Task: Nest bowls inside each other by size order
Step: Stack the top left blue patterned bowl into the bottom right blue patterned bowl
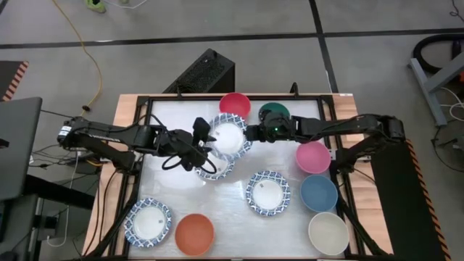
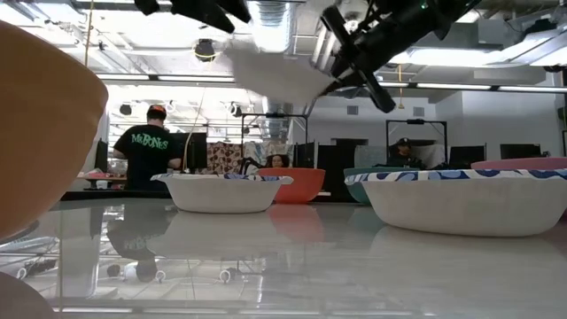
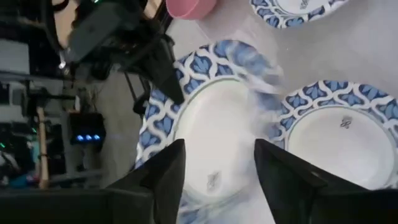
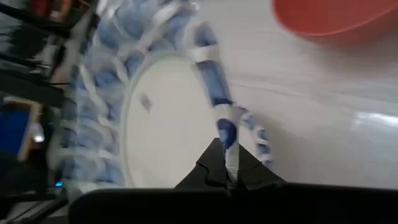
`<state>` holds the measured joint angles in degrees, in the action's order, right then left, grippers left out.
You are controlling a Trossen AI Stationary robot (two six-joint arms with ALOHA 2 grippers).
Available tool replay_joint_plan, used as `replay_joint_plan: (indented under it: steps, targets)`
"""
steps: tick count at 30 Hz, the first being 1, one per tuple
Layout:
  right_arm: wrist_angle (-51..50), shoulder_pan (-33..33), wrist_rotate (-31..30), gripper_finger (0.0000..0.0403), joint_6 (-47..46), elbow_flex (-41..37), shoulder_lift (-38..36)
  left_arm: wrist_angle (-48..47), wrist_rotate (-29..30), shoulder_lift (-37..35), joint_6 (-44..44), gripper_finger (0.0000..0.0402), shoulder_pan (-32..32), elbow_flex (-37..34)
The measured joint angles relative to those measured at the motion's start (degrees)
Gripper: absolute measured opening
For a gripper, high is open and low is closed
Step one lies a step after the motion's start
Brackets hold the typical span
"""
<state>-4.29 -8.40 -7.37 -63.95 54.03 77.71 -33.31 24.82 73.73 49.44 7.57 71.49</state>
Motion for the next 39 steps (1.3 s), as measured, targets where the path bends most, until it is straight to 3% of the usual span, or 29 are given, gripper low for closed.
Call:
replay_joint_plan:
  steps: [6, 14, 18, 23, 39]
  targets:
    - [-6.36, 2.00, 1.07, 0.0006, 0.08, -0.03, -1.41, -4.95, 0.86, -1.85, -16.05, 0.0192, -0.64, 3.67]
    - [-24.22, 11.62, 2.79, 0.0005, -3.90, -0.05, -8.33, -7.51, -5.39, -10.53, -38.41, 0.0192, -2.84, 3.79]
    - [-34.92, 17.91, 1.29, 0.0005, -9.62, -0.09, -11.58, -7.79, -6.85, -13.33, -45.08, 0.0192, -2.97, 3.80]
    - [-41.06, 24.56, -2.77, 0.0005, -15.47, -0.09, -12.85, -8.69, -9.79, -14.86, -50.70, 0.0192, -2.93, 3.79]
    - [-25.25, 31.75, -9.30, 0.0005, -21.91, -13.94, -11.49, -6.13, -12.24, -16.17, -56.14, 0.0192, -2.91, 3.73]
